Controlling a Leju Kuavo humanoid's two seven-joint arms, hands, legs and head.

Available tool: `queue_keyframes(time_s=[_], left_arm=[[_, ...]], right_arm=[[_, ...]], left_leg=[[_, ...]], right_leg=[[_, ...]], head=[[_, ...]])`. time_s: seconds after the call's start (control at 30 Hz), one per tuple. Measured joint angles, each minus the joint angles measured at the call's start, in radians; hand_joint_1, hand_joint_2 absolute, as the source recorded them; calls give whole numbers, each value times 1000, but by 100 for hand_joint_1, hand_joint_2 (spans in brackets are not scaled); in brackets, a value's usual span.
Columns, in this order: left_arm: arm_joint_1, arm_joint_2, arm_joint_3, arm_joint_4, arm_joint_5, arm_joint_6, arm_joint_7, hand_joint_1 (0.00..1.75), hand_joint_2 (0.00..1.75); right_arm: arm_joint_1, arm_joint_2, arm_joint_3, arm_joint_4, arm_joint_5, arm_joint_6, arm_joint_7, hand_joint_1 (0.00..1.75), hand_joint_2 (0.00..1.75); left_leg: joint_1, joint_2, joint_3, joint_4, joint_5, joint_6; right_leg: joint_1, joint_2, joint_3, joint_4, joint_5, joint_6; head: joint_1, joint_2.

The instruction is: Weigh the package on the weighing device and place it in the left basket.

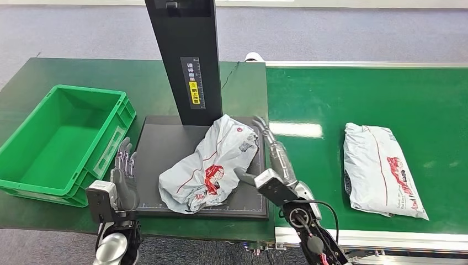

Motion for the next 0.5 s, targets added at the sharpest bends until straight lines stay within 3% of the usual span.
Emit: queue_keyframes(time_s=[0.17,0.37,0.4,0.43,0.5], left_arm=[[-20,-12,-20,-11,-82,2,19,0,0],[-102,-5,-124,16,-577,166,150,0,0],[-113,-5,-138,22,-599,175,157,0,44],[-122,-4,-149,28,-607,178,161,0,44],[-137,-4,-168,39,-617,174,167,0,131]], right_arm=[[62,20,-106,-46,-67,4,5,0,175],[90,48,-187,-77,-97,19,-1,0,175],[93,51,-195,-81,-98,21,-2,0,175],[95,53,-201,-84,-98,23,-4,0,175],[99,56,-213,-90,-99,28,-7,0,175]], left_leg=[[0,0,0,0,0,0],[0,1,1,0,0,0],[0,1,1,0,0,0],[0,1,1,0,0,0],[0,1,1,0,0,0]], right_leg=[[0,0,0,0,0,0],[0,0,0,0,0,0],[0,1,0,0,0,0],[0,1,0,0,0,0],[0,1,0,0,0,0]], head=[[0,0],[0,0],[0,0],[0,0],[0,0]])
